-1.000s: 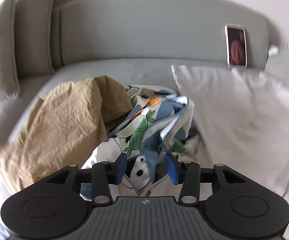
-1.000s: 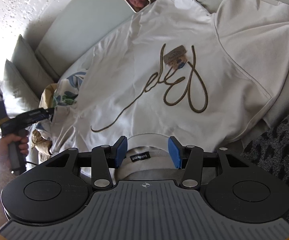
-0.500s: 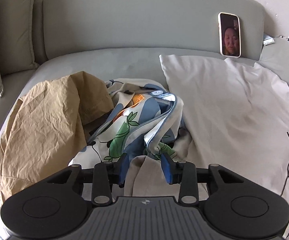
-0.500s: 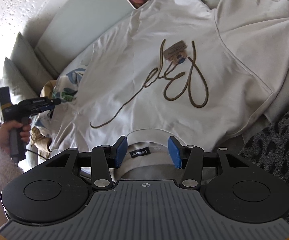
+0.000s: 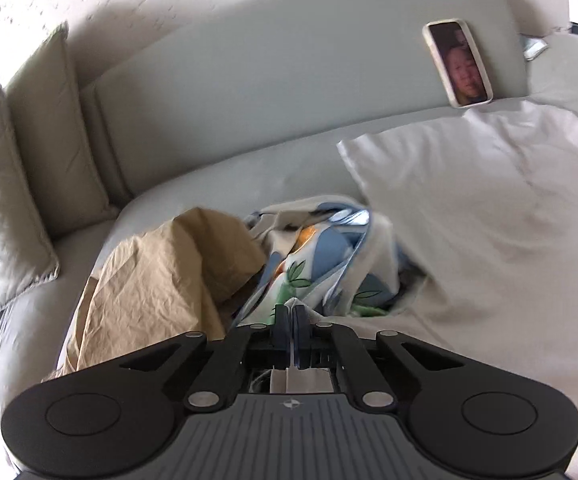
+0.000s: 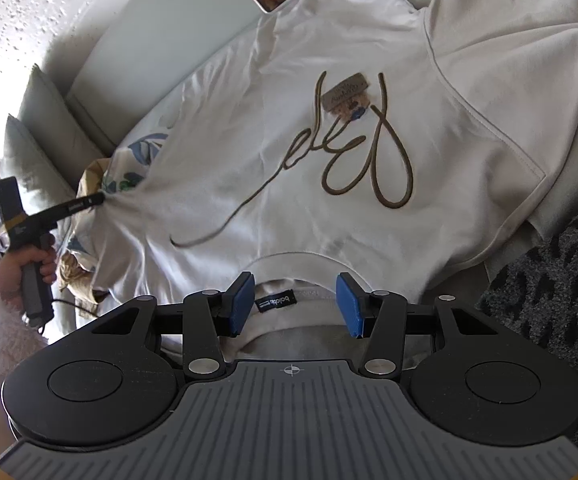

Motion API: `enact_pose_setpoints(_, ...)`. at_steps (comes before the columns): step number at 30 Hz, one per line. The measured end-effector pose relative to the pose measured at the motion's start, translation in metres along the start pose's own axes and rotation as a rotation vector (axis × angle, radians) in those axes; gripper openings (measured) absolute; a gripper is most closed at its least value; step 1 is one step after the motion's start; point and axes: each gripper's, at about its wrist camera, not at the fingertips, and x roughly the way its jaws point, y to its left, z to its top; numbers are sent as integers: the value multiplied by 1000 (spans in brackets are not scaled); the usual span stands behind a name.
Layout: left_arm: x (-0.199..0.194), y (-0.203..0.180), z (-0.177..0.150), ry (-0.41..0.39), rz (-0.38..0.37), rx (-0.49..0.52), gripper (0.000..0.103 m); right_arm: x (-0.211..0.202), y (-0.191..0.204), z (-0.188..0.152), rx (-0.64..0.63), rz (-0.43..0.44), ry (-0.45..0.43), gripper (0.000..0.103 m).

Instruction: Fold clothes

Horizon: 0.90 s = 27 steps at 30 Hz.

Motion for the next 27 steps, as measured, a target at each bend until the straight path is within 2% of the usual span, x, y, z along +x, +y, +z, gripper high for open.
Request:
enact_pose_setpoints(2, -2, 0, -4, 4, 10, -7, 3, 0, 1, -1, -7, 3, 5, 52)
enact_pose_setpoints(4, -5, -1, -9, 4, 20, -15, 17, 0, 2, -2, -12, 5, 9, 52)
enact_pose_setpoints(5, -7, -1, -11, 4, 25, -18, 19, -1, 1, -2, -12, 6, 8, 52)
enact_pose_setpoints(7, -11, -2, -16, 4, 35, -26, 35, -4, 0, -2, -8, 11, 3, 52)
enact_pose_setpoints(11, -62, 14, -36, -82, 4, -124, 41, -13, -3, -3, 1, 26, 2, 52)
enact_pose_setpoints(14, -101, 24, -58, -98, -40, -178, 46, -29, -6, -10, -6, 40, 4, 52)
enact_pose_setpoints(17, -126, 21, -82, -73, -104, -229, 46, -47, -9, -15, -12, 33, -27, 52)
enact_pose_setpoints(19, -134, 4, -97, -55, -187, -251, 44, -54, -8, -16, -42, 24, -62, 52)
enact_pose_setpoints(22, -132, -42, -108, -35, -275, -221, 38, -48, -1, -12, -99, -38, -103, 39)
enact_pose_setpoints(23, -128, -58, -109, -33, -280, -207, 33, -44, 2, -10, -112, -60, -111, 32)
enact_pose_setpoints(24, -122, -73, -107, -23, -281, -196, 17, -39, 5, -7, -120, -69, -118, 32)
enact_pose_setpoints(25, -116, -89, -105, -11, -281, -186, 13, -33, 7, -4, -127, -83, -127, 32)
enact_pose_setpoints(27, -104, -115, -101, -23, -241, -159, 13, -22, 11, 3, -146, -133, -135, 36)
